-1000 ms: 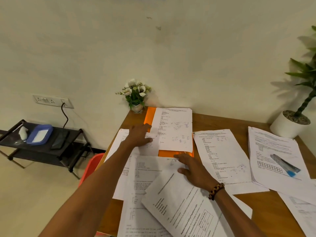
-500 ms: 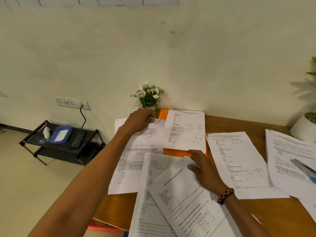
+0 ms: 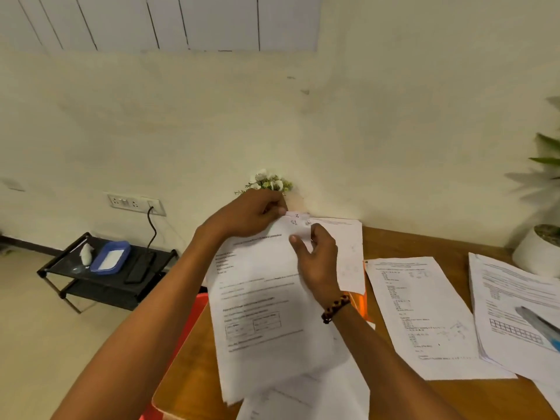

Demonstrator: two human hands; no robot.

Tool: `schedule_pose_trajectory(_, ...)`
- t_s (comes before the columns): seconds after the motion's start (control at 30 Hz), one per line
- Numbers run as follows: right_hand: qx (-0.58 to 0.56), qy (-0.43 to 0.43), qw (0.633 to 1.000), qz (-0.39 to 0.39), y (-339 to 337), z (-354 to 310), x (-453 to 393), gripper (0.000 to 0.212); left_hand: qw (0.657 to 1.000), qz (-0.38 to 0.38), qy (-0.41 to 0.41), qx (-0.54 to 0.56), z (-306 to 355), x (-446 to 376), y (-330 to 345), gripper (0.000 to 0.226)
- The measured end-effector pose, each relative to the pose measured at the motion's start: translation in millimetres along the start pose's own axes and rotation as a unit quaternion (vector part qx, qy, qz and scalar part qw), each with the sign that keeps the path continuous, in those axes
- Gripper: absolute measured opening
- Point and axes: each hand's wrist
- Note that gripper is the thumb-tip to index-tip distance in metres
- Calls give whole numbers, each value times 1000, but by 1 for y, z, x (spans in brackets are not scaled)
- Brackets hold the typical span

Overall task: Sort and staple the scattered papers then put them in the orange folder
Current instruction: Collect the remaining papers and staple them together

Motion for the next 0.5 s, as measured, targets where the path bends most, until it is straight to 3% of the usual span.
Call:
schedule_pose_trajectory(0.1,-30,-7,999,22,17,-10,-5,26,1000,2,-7,-21,-4,12,-5,41)
schedule_pose_trajectory(0.2,-69,5,997,39,28,-20,-8,22,995,-17,-10,-100,-3,25,-9,40)
schedule_pose_trajectory(0.37,-136,16,991,1,35,-27,-12,46,971,41,-10,-235,-2,29,-13,7)
schedule_pose_trajectory(0.5,83,-11,994,-67,25,-14,-10,18,962,11,-30,-271,-6,30,-18,6)
Point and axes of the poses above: each hand's wrist, its own x-axis away from the middle knuckle, its own y-axis out of the palm, z = x × y, and after that the axes turned 8 degrees about -z, right-handed
